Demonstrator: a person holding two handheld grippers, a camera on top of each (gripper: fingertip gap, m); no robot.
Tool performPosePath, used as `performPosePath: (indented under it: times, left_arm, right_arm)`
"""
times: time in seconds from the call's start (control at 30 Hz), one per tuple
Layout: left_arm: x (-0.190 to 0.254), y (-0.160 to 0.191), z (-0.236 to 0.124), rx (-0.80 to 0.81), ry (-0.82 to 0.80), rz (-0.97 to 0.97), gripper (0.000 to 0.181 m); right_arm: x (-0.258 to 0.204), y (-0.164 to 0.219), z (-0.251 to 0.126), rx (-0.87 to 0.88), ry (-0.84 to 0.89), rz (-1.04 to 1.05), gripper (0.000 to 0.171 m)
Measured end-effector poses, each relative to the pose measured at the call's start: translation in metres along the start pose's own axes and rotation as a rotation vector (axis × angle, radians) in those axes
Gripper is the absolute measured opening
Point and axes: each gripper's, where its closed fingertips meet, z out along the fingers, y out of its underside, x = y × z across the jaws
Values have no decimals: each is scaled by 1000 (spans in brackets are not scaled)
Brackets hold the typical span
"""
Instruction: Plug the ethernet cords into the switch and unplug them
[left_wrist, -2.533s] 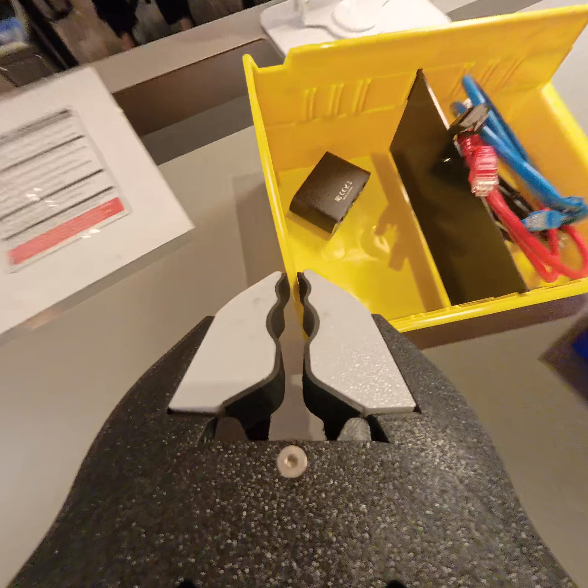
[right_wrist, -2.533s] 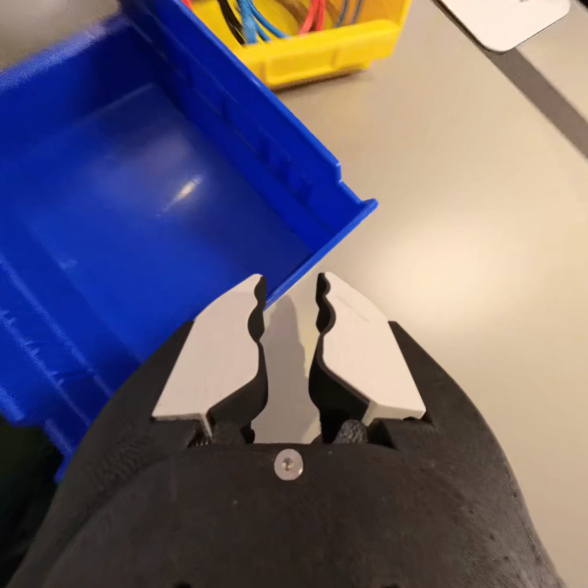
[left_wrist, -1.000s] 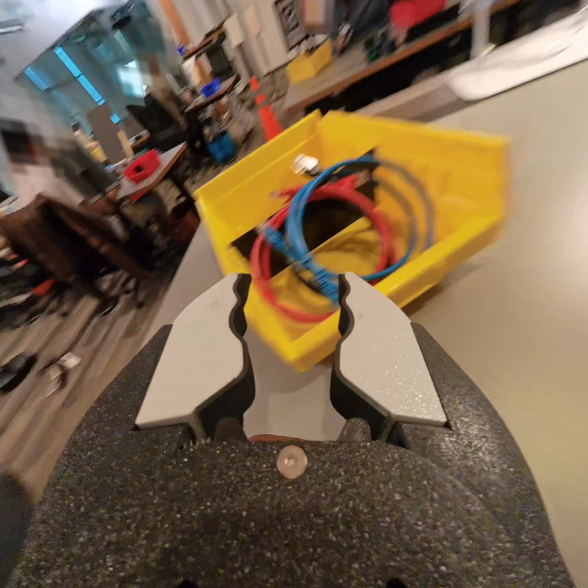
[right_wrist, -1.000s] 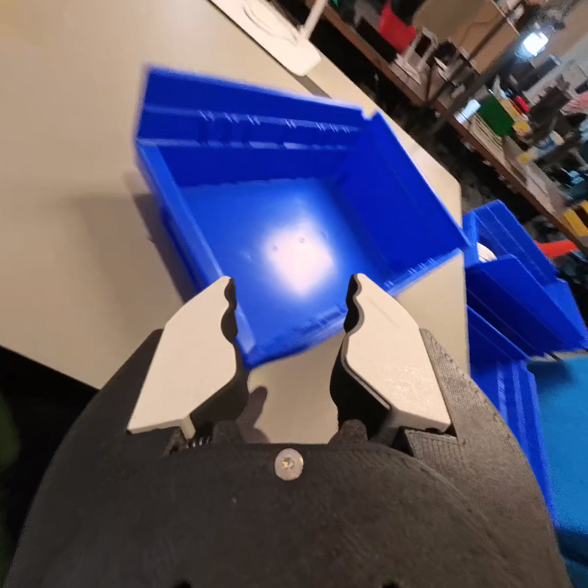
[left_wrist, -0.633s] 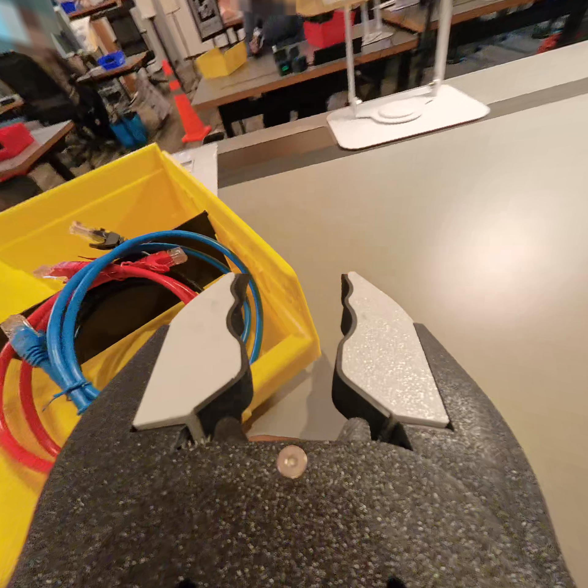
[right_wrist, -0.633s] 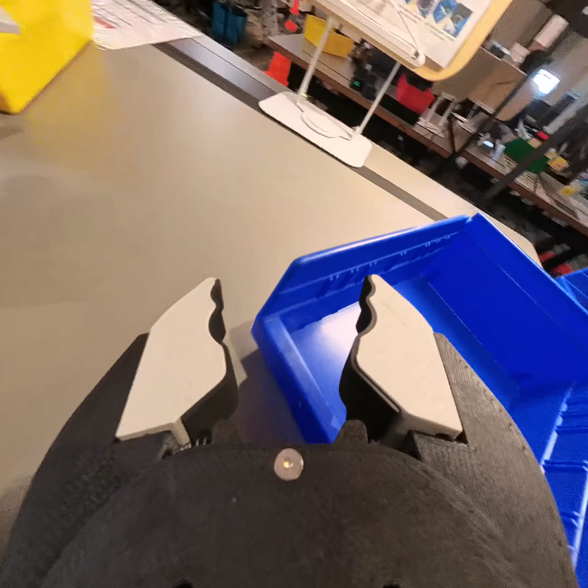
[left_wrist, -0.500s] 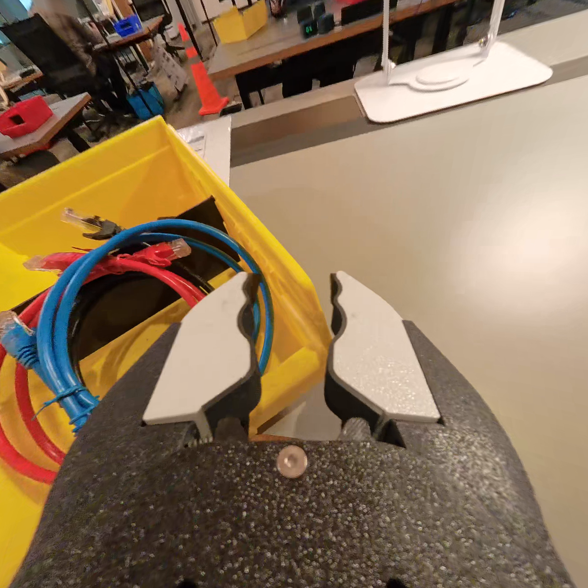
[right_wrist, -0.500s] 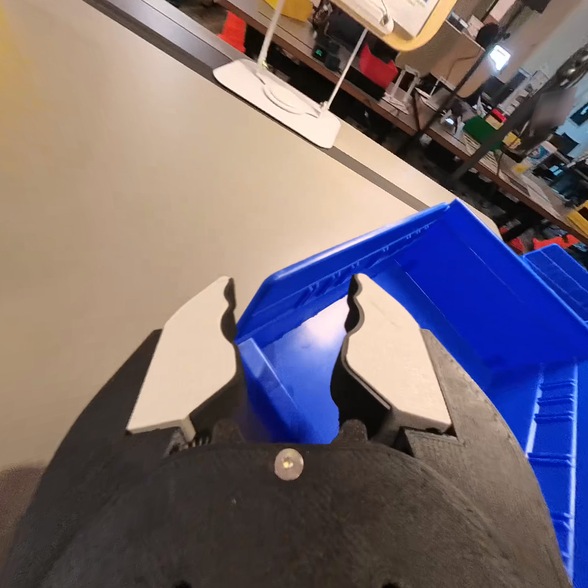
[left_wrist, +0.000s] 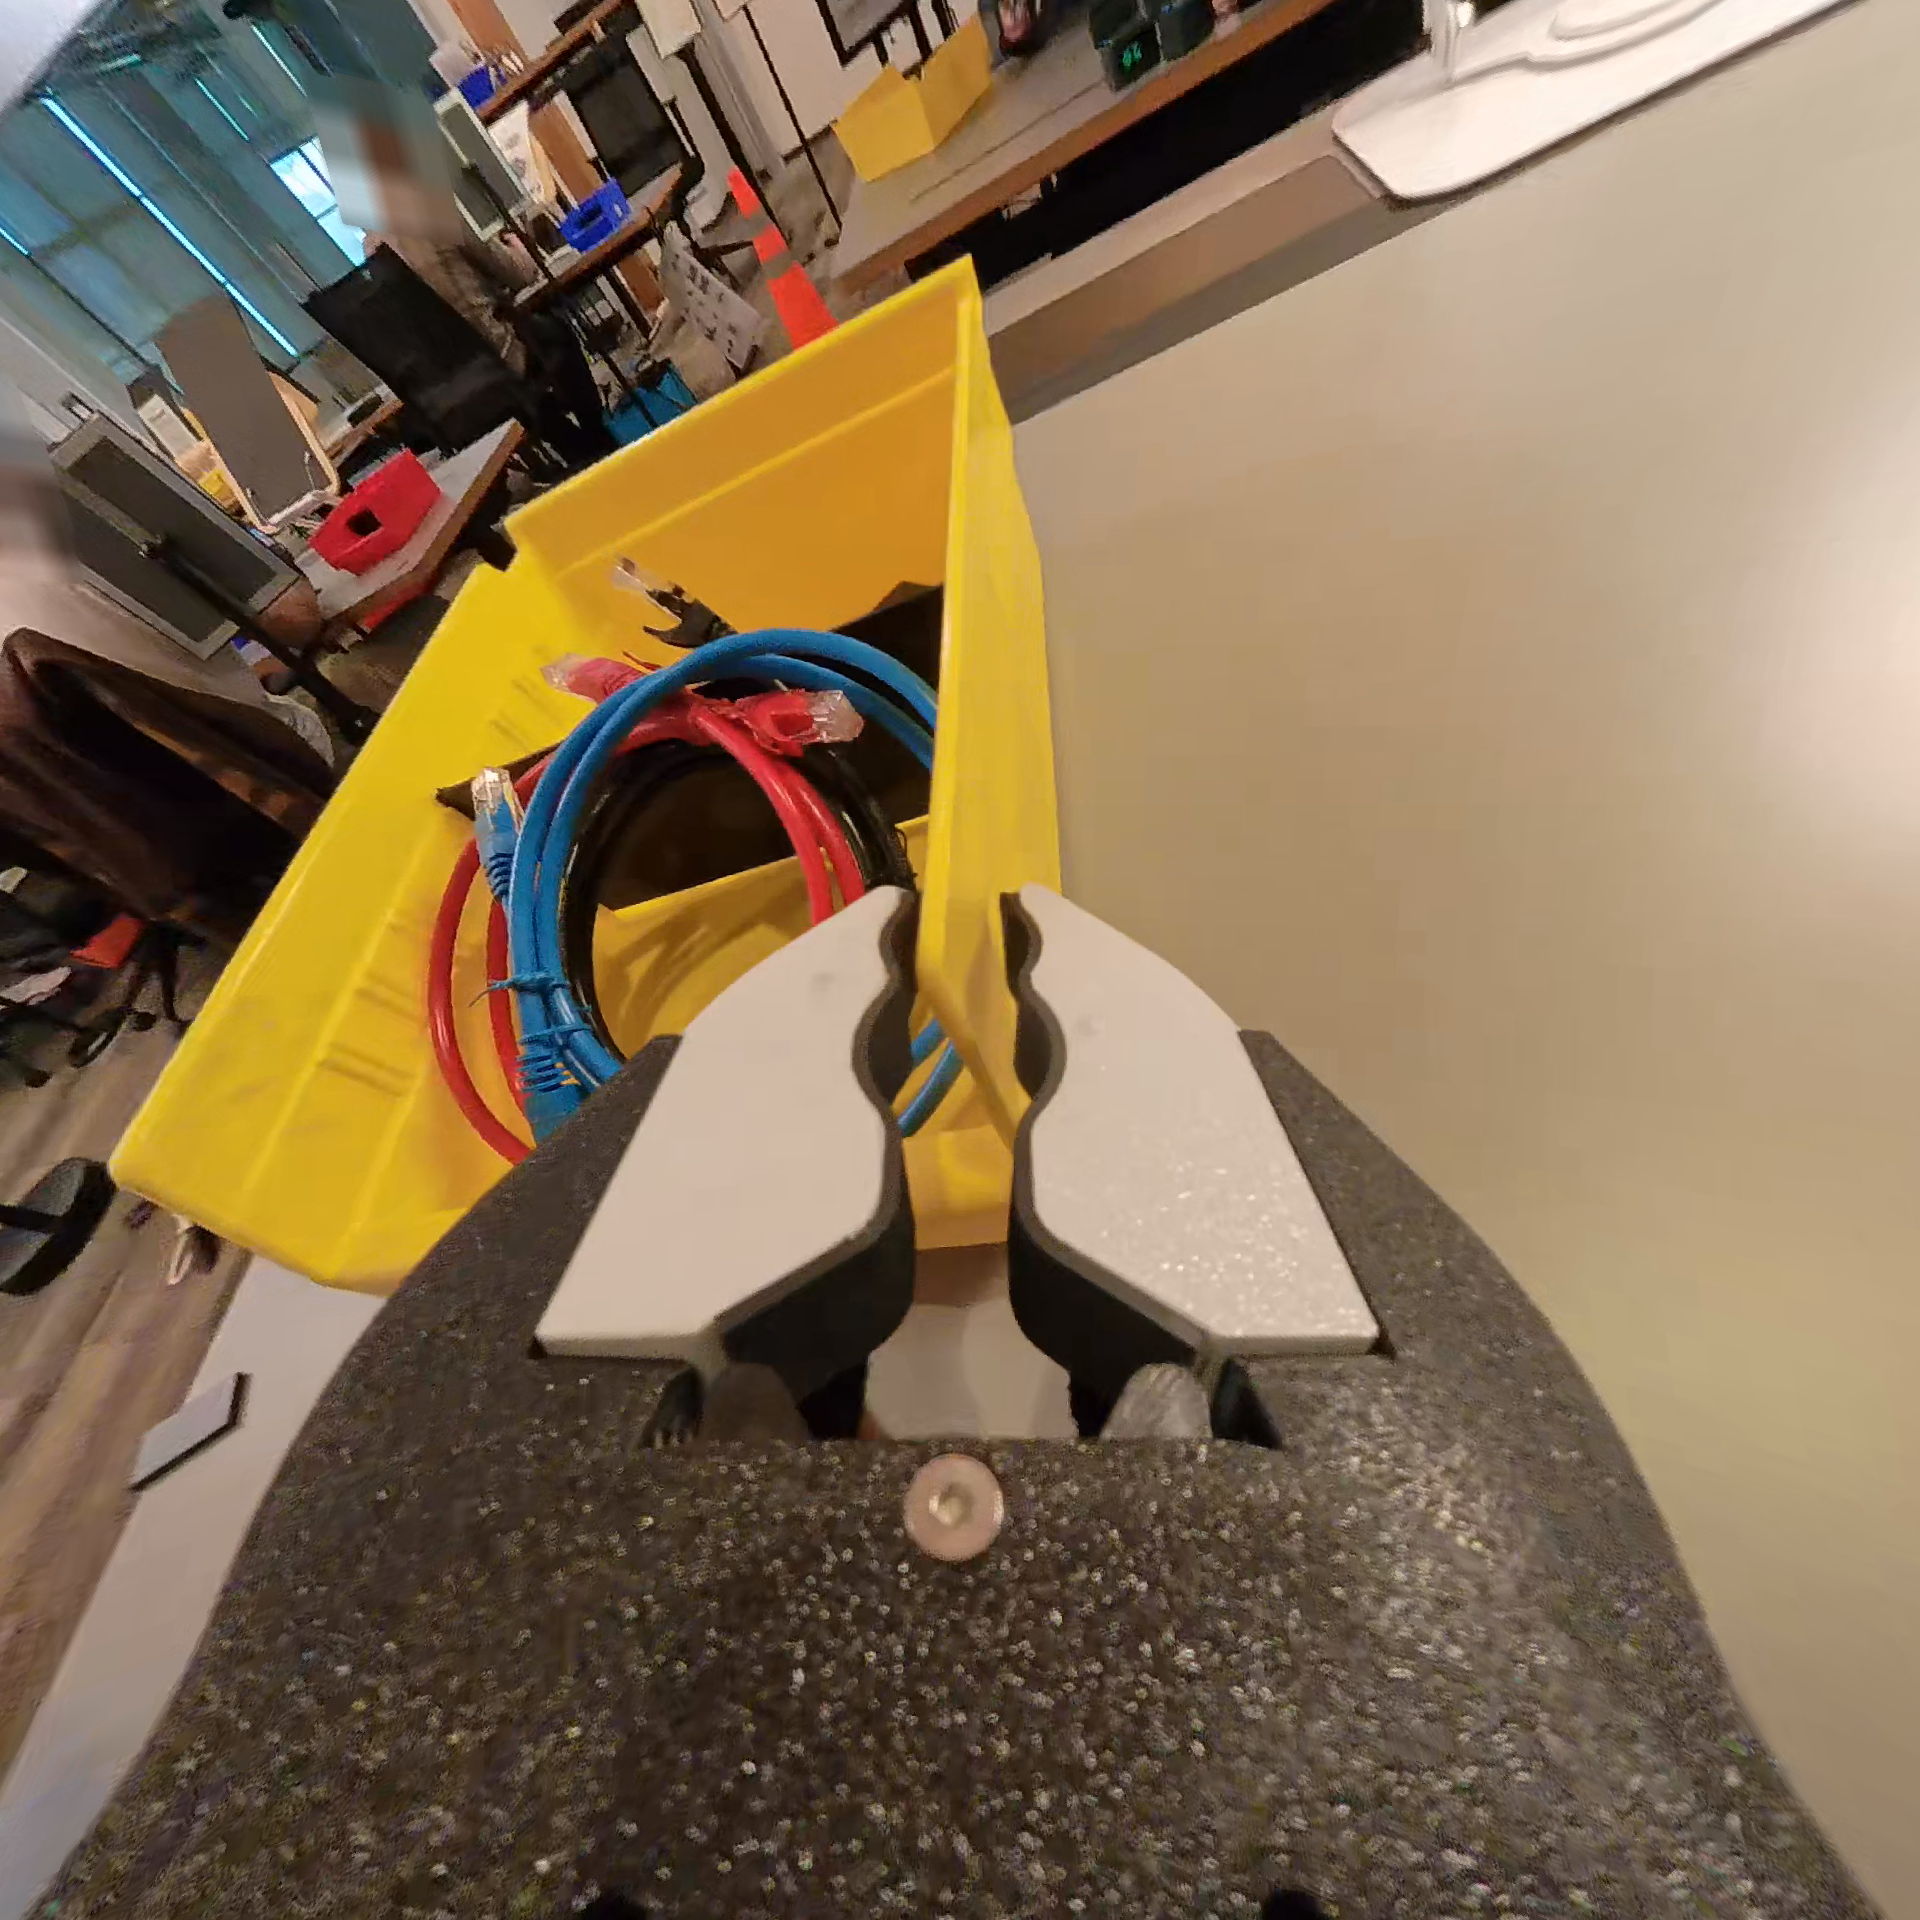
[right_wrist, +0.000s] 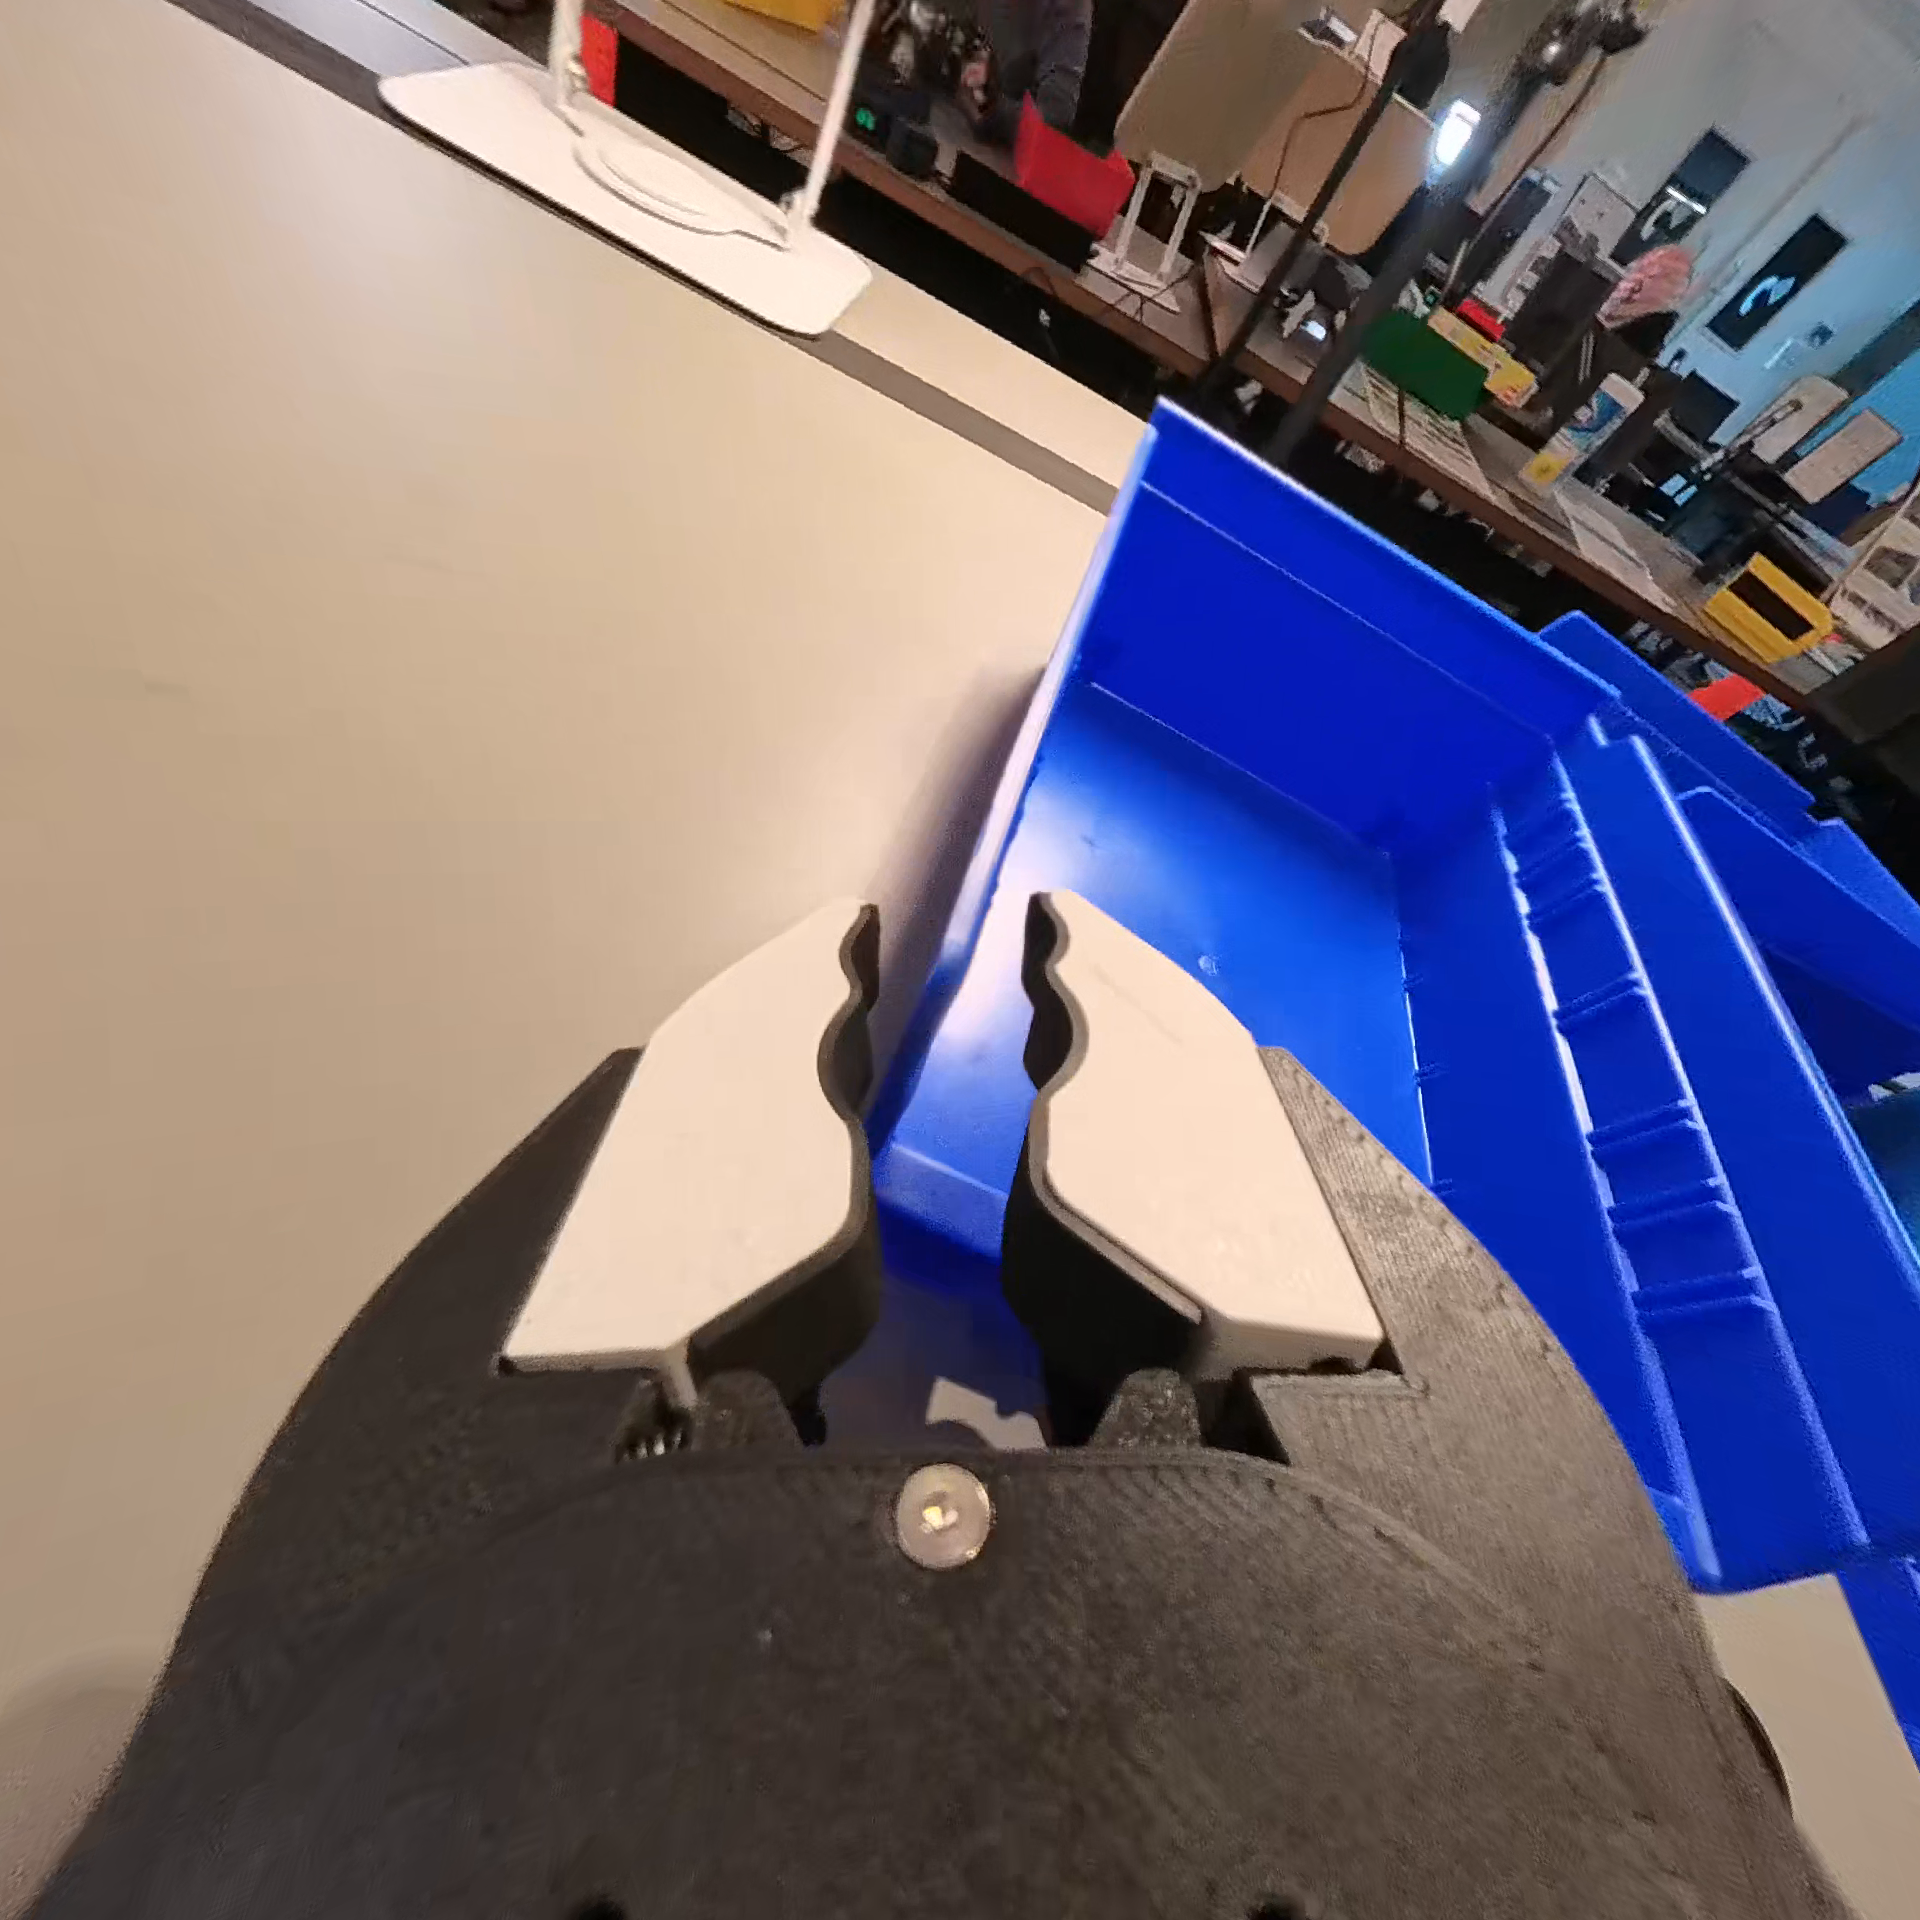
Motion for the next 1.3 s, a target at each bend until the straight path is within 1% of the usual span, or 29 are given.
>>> performPosePath:
  times: [0.1, 0.13, 0.17, 0.2, 0.23, 0.27, 0.4, 0.5, 0.6, 0.7, 0.83, 1.0, 1.3]
  left_arm:
    - [-7, 1, 9, -21, -32, 20, 24]
    - [-7, 0, 13, -19, -39, 27, 24]
    - [-7, -1, 16, -20, -43, 32, 24]
    - [-7, -1, 20, -16, -40, 36, 23]
    - [-4, -2, 22, -9, -28, 39, 15]
    - [-4, -1, 23, -6, -30, 32, 14]
    - [-4, 2, 19, 10, -6, -34, 10]
    - [-5, 6, 11, 25, -4, -17, 6]
    - [-18, 13, 9, 15, -28, -35, 6]
    - [-35, 18, 17, 8, -25, -28, 6]
    - [-52, 19, 36, 17, 15, -35, 6]
    - [-65, 19, 55, 29, 29, -32, 6]
    - [-70, 20, 57, 43, 29, -34, 6]
  right_arm:
    - [7, 2, 11, -19, 7, 13, 28]
    - [8, 2, 16, -27, 16, 16, 25]
    - [10, 2, 20, -35, 30, 8, 16]
    - [15, 2, 24, -41, 62, -6, 11]
    - [17, 1, 27, -38, 81, -22, 10]
    - [22, 1, 30, -42, 106, -28, 7]
    - [35, 4, 40, -43, 109, -15, 6]
    - [46, 7, 43, -51, 123, -20, 7]
    - [53, 9, 48, -56, 136, -24, 6]
    - [60, 9, 55, -61, 151, -28, 7]
    - [68, 9, 63, -59, 164, -25, 7]
    - [73, 11, 63, -51, 155, -26, 7]
    - [88, 13, 77, -52, 134, -51, 7]
